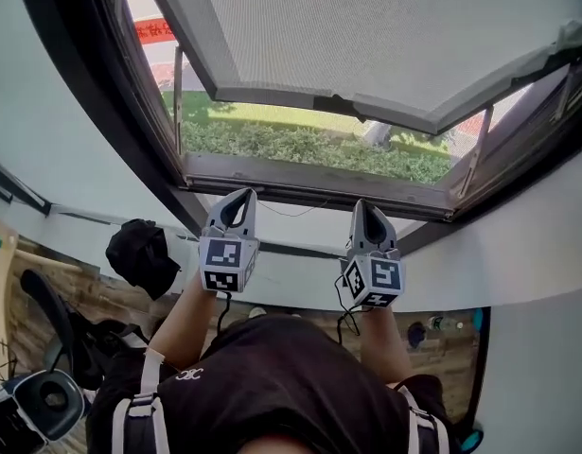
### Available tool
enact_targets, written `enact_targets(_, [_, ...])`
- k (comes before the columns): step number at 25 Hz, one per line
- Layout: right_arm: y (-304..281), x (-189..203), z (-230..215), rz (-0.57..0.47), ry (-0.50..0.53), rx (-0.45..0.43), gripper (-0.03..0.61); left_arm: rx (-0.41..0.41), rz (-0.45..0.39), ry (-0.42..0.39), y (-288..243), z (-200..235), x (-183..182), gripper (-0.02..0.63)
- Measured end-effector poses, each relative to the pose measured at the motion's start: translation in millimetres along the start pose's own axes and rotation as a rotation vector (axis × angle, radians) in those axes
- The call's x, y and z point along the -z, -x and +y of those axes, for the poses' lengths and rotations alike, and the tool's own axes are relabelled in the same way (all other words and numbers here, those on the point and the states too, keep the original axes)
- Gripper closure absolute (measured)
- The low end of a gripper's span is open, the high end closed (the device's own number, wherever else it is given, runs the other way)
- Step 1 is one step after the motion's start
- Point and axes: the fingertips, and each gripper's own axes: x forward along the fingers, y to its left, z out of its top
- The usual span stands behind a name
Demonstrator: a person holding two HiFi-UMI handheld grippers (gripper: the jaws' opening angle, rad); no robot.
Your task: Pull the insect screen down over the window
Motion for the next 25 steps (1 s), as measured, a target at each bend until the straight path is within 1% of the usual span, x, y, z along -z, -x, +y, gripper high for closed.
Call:
enact_targets(3, [10.4,-10.8,11.0,-0.027,-0.01,0.014,0.574,0.025,-0.018,-0.005,12.7,-16.0,-6.4,0.6])
enact_targets(6, [13.9,-14.1,15.6,-0.035,-0.037,0.009,0.575,0.027,-0.034,-0.035,15.3,-23.7,-8.2,0.6])
enact_targets(8, [14.0,-14.1,18.2,-0.034,-0.051,0.004,0.575,0.027,-0.027,-0.049,14.9,-25.0,-4.7,0.6])
enact_targets(15, [13.8,-10.7,18.6,-0.017,-0.029,0.01,0.575,0.03,-0.028,-0.064,13.6,-27.7,-4.2,0.6])
enact_targets(25, [12.2,-10.3,35.3,-0.018,0.013,-0.026,0.575,-0.002,-0.04,-0.098,14.6,-23.6,-8.0,0.6])
